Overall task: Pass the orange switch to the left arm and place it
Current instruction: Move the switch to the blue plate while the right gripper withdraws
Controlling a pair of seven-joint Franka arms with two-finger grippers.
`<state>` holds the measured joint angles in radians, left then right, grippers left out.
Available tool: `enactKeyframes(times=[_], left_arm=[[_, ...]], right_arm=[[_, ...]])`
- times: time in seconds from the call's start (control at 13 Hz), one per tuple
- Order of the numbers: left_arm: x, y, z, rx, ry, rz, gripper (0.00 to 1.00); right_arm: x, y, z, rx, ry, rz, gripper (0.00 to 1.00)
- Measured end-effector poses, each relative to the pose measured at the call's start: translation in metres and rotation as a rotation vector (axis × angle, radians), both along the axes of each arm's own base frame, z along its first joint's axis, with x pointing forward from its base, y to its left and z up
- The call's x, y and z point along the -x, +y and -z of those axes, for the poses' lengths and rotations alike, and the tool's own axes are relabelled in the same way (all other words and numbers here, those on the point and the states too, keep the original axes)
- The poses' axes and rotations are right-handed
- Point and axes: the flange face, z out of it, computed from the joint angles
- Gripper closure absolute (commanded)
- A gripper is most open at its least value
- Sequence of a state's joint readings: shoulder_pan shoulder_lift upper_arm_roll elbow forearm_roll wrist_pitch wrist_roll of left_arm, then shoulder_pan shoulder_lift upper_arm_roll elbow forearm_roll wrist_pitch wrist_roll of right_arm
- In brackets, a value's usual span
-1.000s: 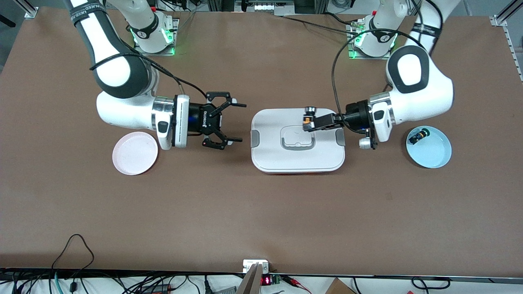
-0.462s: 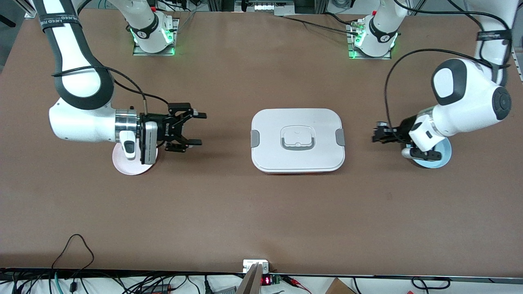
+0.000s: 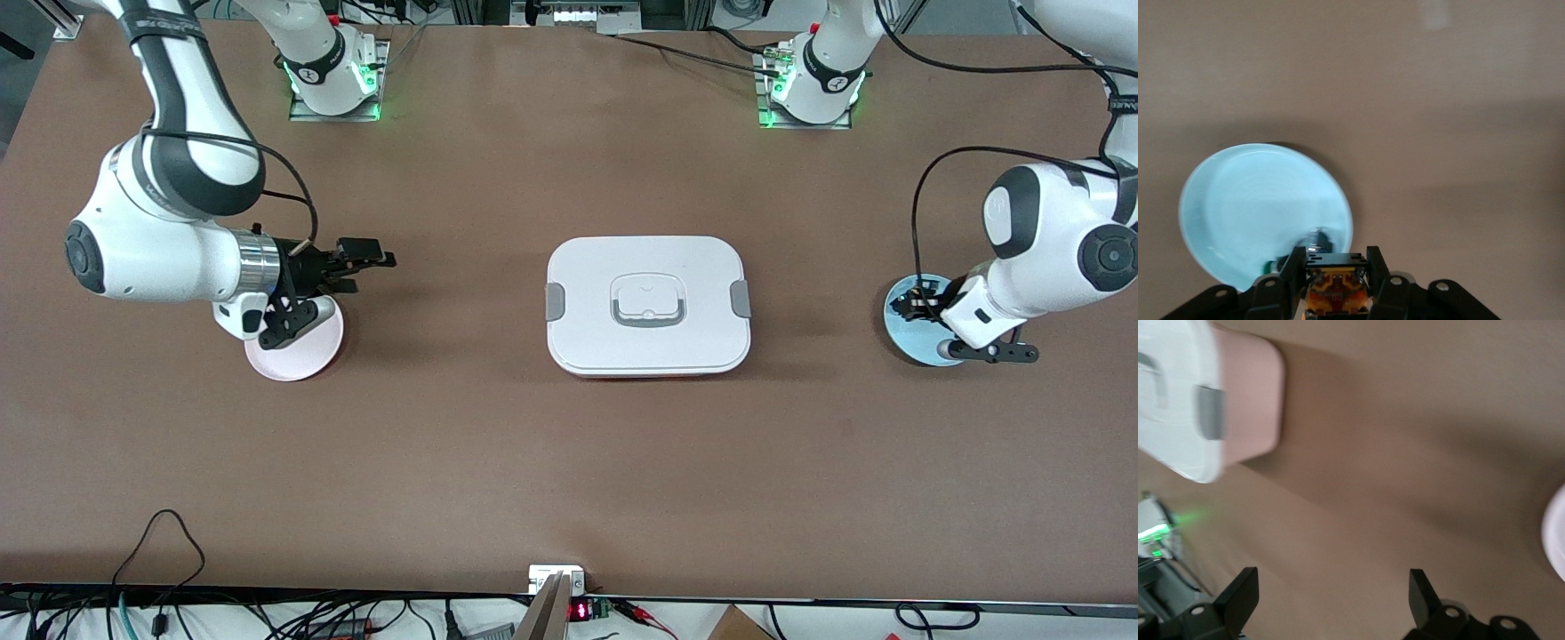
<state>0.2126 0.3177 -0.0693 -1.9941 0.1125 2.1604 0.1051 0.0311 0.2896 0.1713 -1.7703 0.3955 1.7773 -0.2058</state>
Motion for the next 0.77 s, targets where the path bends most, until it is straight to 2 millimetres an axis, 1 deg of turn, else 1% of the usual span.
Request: enactKeyframes(times=[0.15,0.23,0.31,0.38,0.46,0.54,0.69,0.77], left_arm=[[-0.001,0.032,0.024,-0.050,-0.009,-0.007,1.00],[-0.002,0.046,0.037,-0.058,-0.028,-0.016,0.99],[-0.003,0.056,0.050,-0.062,-0.049,-0.024,0.98],[-0.003,0.065,0.063,-0.064,-0.061,-0.033,0.97],[-0.003,0.075,0.081,-0.068,-0.076,-0.044,0.97],[-0.003,0.080,0.089,-0.071,-0.090,-0.048,0.97],[-0.002,0.089,0.105,-0.078,-0.116,-0.055,0.96],[-0.001,0.091,0.111,-0.077,-0.114,-0.057,0.91]], right_arm=[[0.005,-0.019,-0.006,0.225,0.048,0.052,0.00],[0.005,-0.029,-0.014,0.328,0.053,0.077,0.00],[0.004,-0.038,-0.026,0.418,0.047,0.092,0.00],[0.001,-0.047,-0.041,0.487,0.030,0.097,0.00],[-0.006,-0.065,-0.077,0.564,-0.015,0.112,0.00],[-0.010,-0.075,-0.100,0.593,-0.050,0.134,0.00],[-0.023,-0.111,-0.152,0.620,-0.150,0.226,0.00],[-0.026,-0.128,-0.173,0.609,-0.184,0.273,0.00]])
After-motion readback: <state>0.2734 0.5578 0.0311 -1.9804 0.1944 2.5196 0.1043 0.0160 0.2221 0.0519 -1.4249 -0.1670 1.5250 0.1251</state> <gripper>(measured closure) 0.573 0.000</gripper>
